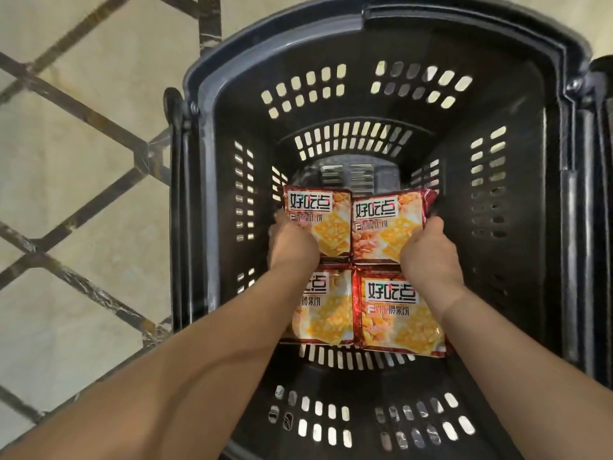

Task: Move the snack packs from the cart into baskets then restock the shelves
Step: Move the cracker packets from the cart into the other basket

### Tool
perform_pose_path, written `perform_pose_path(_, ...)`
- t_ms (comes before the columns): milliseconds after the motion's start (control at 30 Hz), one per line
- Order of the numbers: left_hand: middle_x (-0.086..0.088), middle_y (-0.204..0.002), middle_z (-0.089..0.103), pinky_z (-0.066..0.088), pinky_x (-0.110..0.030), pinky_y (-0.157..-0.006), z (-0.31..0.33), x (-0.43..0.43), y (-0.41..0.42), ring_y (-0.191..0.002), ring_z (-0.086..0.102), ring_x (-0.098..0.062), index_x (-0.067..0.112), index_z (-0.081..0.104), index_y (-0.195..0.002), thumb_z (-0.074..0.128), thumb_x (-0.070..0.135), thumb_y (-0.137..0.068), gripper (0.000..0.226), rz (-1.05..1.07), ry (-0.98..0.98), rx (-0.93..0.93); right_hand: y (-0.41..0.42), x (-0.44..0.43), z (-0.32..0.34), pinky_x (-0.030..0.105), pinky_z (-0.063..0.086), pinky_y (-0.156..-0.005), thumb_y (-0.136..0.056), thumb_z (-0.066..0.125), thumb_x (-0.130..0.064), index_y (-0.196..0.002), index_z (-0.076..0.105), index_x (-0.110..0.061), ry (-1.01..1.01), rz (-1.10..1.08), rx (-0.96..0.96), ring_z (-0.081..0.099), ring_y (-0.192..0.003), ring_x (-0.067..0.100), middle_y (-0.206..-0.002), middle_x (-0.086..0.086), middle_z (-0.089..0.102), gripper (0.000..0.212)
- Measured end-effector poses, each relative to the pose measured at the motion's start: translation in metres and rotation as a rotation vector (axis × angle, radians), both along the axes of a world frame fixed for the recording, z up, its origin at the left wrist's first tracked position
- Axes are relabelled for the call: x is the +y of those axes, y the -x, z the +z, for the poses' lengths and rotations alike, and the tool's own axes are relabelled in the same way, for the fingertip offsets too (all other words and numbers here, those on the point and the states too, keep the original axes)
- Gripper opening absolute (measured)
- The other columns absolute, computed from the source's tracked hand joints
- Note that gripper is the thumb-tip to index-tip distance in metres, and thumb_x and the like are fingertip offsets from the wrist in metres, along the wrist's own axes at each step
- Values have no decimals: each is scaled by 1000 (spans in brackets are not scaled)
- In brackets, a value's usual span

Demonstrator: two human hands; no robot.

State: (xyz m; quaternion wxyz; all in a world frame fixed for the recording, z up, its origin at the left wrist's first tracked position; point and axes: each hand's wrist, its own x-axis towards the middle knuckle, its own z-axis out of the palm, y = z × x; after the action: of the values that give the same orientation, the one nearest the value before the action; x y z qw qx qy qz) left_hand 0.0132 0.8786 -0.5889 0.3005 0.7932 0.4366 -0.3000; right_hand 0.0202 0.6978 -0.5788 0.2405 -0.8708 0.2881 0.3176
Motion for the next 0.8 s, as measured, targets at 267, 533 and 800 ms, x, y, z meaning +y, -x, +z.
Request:
perform_pose_path(267,-19,-160,14,31,-41,-119,18,-11,6,-148,21,-34,-1,-2,-160,55,15,-101,84,-357,-206,64,-6,11,15,43,48,-92,-99,44,-11,-132,50,-5,237,318,86,53,-119,36,-134,18,46,34)
perform_pose_path(533,-15,-153,33,40,-46,-115,23,-4,3,-141,37,-32,7,23,-153,55,13,-97,64,-259,-65,47,-8,9,18,38,42,-76,-100,44,-13,-129,44,-7,222,272,57,61,-109,37,-124,17,58,29)
perform_pose_path(800,-16,-154,29,38,-45,-115,24,-5,1,-144,31,-32,4,18,-158,48,18,-102,65,-388,-112,113,-12,7,11,41,48,-89,-101,45,-16,-145,37,-3,252,401,135,56,-121,36,-138,17,48,46)
